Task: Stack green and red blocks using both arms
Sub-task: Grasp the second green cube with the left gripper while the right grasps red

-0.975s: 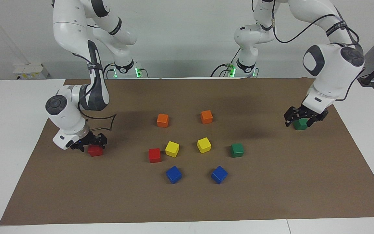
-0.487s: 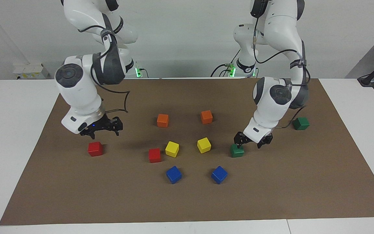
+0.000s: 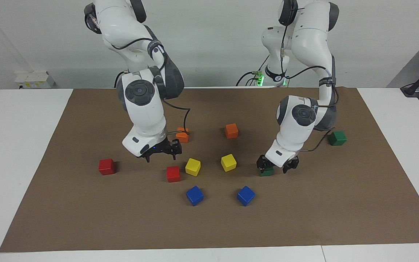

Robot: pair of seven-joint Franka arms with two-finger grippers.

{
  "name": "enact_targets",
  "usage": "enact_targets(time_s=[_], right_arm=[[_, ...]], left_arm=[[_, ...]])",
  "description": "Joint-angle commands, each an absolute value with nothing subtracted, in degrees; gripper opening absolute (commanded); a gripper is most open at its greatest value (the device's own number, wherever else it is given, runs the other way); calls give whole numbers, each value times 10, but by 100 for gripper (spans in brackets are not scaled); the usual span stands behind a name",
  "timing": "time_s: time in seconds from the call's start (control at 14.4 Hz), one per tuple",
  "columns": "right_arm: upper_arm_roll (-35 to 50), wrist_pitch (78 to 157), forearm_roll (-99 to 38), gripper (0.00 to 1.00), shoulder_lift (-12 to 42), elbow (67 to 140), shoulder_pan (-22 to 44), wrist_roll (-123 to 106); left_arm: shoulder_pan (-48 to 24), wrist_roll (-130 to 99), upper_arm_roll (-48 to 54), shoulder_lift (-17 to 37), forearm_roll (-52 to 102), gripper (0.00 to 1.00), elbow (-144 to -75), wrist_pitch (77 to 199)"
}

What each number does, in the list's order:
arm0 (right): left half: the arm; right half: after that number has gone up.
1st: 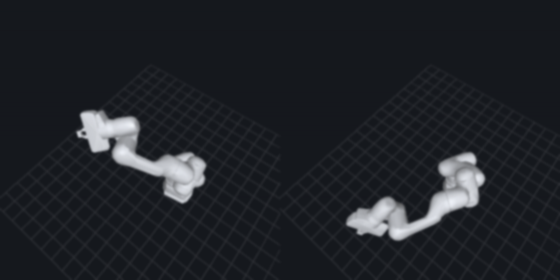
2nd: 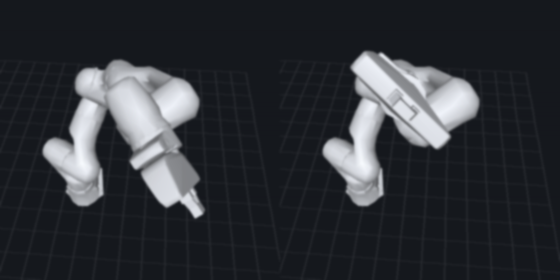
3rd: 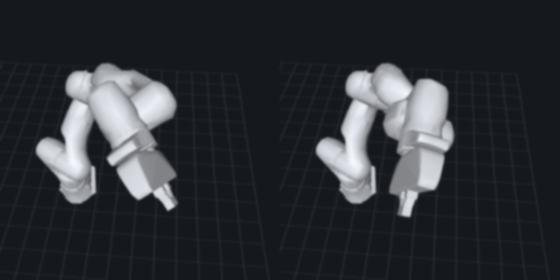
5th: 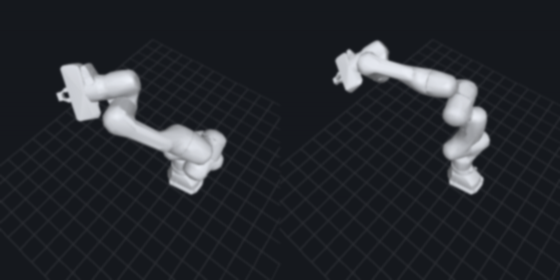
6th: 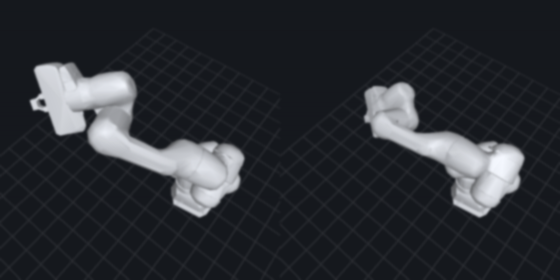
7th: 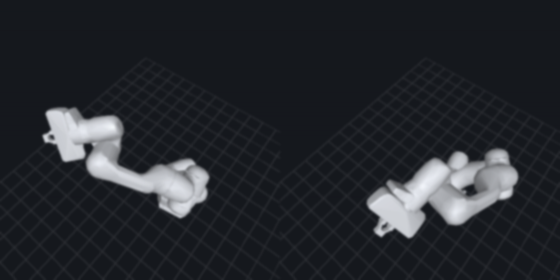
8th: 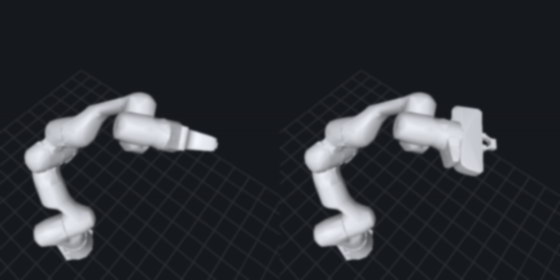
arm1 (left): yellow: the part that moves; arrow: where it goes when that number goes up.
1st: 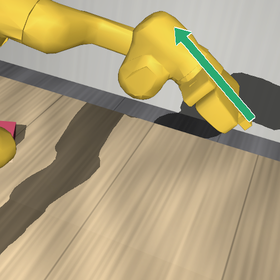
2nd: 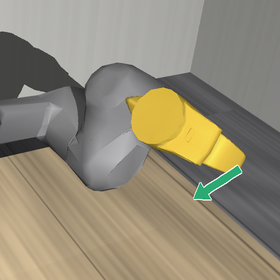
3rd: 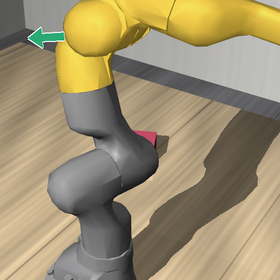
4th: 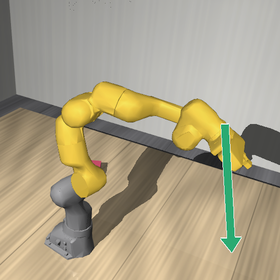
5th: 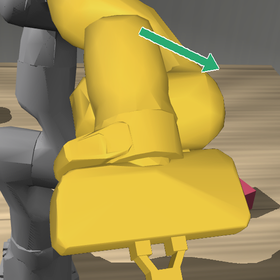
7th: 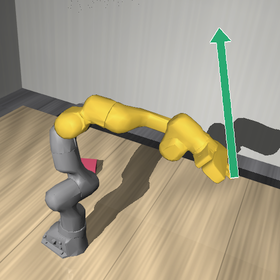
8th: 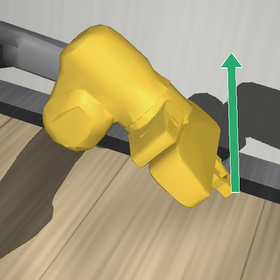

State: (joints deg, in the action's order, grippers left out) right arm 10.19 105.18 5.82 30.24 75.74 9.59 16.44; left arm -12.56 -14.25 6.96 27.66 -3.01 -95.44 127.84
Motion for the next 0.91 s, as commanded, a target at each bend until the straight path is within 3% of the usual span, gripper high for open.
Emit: enact_targets(time_s=[0.0,0.7,0.77,0.84], right_arm=[[104,1050,75,97,333,726,95,180],[104,1156,76,97,342,790,106,200],[104,1170,76,97,341,804,105,200],[104,1179,76,97,338,815,104,200]], left_arm=[[-140,-156,60,287,-60,100,-960,1299],[-157,-153,61,283,-69,97,-1005,1336],[-157,-153,61,283,-76,76,-1005,1336],[-157,-153,61,282,-93,30,-1005,1335]])
